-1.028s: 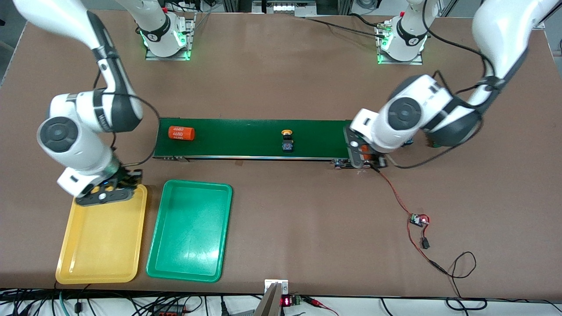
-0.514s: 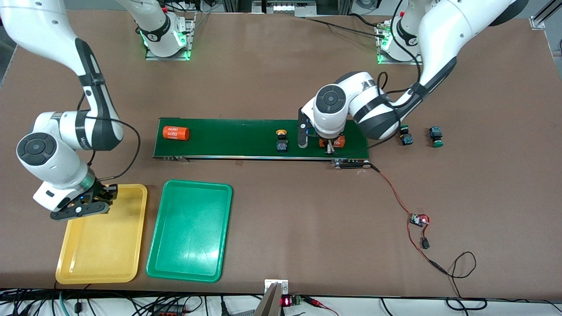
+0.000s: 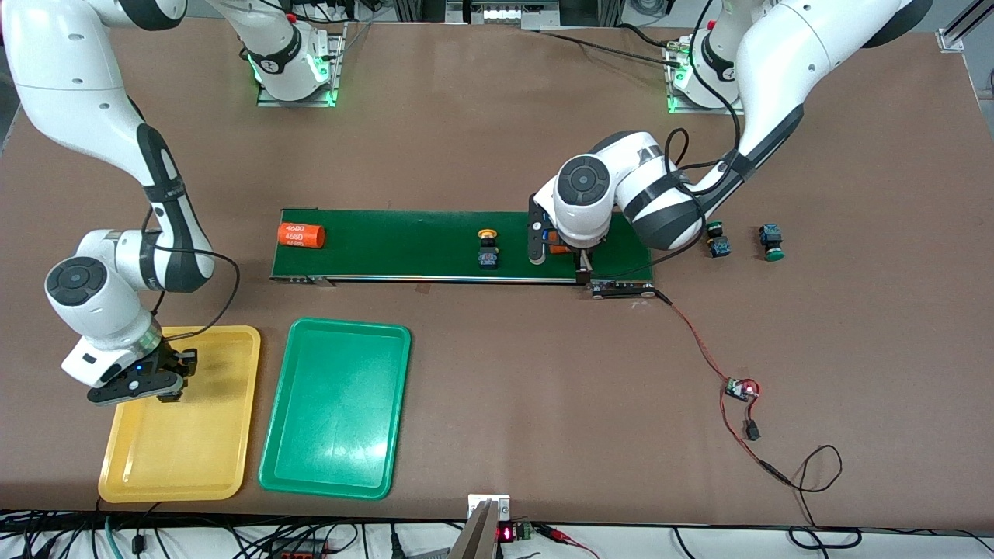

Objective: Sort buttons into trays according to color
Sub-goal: 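Release the button into the yellow tray while the left gripper places the cylinder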

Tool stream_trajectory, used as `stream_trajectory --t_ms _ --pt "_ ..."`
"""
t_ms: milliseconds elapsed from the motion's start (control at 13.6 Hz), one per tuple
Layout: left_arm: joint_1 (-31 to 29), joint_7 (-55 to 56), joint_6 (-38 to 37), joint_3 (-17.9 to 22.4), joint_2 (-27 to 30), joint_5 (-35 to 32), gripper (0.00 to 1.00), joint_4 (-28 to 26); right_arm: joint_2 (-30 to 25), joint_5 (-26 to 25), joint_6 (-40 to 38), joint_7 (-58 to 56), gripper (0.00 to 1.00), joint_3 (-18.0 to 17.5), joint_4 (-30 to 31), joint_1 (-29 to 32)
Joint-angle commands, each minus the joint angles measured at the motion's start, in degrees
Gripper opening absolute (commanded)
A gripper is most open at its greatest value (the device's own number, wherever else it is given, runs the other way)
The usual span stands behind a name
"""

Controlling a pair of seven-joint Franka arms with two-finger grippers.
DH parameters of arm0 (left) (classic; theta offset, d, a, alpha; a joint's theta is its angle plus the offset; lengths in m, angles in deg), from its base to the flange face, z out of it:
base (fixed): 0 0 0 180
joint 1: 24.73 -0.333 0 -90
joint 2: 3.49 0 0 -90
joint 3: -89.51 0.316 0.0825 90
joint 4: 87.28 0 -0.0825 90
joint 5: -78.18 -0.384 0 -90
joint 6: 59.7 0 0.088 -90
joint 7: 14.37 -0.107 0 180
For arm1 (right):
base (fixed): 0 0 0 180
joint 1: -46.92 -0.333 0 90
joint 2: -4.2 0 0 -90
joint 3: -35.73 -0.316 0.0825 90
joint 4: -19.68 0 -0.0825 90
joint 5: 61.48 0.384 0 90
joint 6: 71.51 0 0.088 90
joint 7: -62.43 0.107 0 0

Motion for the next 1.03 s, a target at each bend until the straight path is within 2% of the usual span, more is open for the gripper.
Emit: stream_trajectory --t_ms 0,73,147,220,367,441,514,661,808,881,955 --pt "-3.54 0.75 -2.12 -0.58 5.41 1.02 1.0 0.31 2.08 -0.86 3.17 -0.61 0.36 -0.2 -1.44 0.98" --pt "-5.65 3.89 -3.35 -0.84 6.48 1.11 1.0 0.84 2.08 -0.86 3.18 -0.7 0.49 -0.2 -1.44 1.07" --pt "-7.41 9.14 -5.89 -1.1 7.1 1.2 1.0 1.45 2.08 -0.69 3.18 -0.52 0.74 -0.2 -1.44 1.07" --pt "-8.29 15.11 -8.78 -1.28 7.37 1.29 1.0 2.41 1.91 -0.51 3.18 -0.09 0.9 -0.2 -1.44 1.07" --pt "-9.18 27.68 -13.28 -1.19 7.46 1.2 1.0 4.44 0.69 0.1 2.84 -0.08 1.0 -0.29 -1.35 0.81" --pt "-9.53 34.61 -14.08 -0.85 7.46 1.29 1.0 4.71 -0.63 0.19 1.7 0.01 1.0 -0.55 -0.74 0.72" --pt "-10.32 41.47 -14.61 -0.76 7.37 1.11 1.0 4.71 -2.73 0.19 -2.31 0.62 1.0 -1.08 -0.04 0.37" --pt "-12.77 53.53 -15.05 -0.84 7.02 1.29 1.0 4.71 -8.61 0.19 -15.82 8.92 1.0 -4.14 0.41 -1.3" --pt "-14.36 59.62 -15.57 -0.84 6.93 3.38 1.0 4.8 -12.84 0.46 -25.87 15.28 1.0 -7.83 0.58 -2.1" --pt "-16.46 60.95 -15.58 -0.76 6.67 6.01 1.0 5.06 -14.77 3.33 -29.65 17.04 1.0 -10.28 0.76 -2.1" --pt "-18.39 61.14 -15.58 -0.49 6.32 6.82 1.0 6.19 -16.1 6.32 -32.21 18.1 1.0 -11.27 0.85 -2.27"
